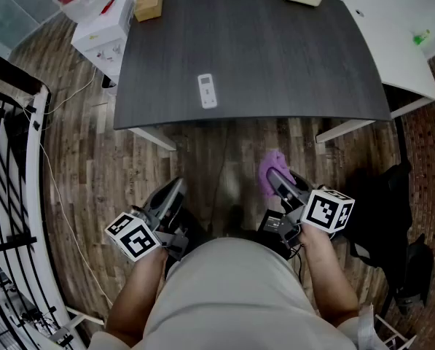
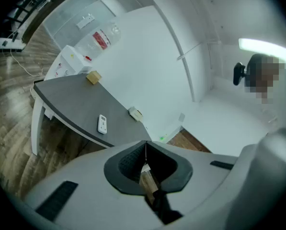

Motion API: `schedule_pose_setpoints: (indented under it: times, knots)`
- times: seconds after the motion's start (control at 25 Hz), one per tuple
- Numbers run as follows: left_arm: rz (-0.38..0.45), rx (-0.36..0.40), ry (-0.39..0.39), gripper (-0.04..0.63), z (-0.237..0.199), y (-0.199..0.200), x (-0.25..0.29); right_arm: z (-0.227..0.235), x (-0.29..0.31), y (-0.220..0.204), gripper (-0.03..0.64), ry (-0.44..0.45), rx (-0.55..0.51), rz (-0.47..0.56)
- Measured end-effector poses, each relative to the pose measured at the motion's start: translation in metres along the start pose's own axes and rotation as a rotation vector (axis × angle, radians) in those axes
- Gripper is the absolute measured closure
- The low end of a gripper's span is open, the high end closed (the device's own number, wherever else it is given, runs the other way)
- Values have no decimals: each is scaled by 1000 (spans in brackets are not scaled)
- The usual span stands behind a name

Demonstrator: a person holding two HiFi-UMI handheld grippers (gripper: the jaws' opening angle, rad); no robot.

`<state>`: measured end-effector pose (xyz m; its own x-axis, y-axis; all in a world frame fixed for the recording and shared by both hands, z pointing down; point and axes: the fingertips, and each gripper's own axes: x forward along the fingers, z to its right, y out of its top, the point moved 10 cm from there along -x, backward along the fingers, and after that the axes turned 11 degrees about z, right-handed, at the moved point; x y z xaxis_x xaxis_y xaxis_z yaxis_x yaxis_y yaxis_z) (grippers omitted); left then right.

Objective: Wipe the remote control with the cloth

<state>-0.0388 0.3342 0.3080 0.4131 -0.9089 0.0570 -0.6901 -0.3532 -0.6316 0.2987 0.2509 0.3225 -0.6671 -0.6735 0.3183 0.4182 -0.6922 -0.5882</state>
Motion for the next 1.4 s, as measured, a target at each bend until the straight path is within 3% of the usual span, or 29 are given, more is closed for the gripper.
schedule_pose_setpoints:
  times: [0.44,0.52,0.64,0.8,1.04,1.4]
  knots:
    - [-103,129,0,585,-30,14,52,10,51,19,488,-59,-34,-58]
    - [-132,140,-8,548,-47,23,70,11,68,23,488,-79,-27,-51]
    - [-220,176,-43,456,-70,35,103,7,95,32,488,-105,-11,-46]
    - [-341,306,-103,431,-91,51,154,0,139,49,488,-145,-58,-73]
    - [-547,481,-194,388,-110,38,202,-1,195,61,488,-221,-114,-134]
    - [-746,640,-236,331,-145,9,234,27,256,37,488,-270,-254,-368]
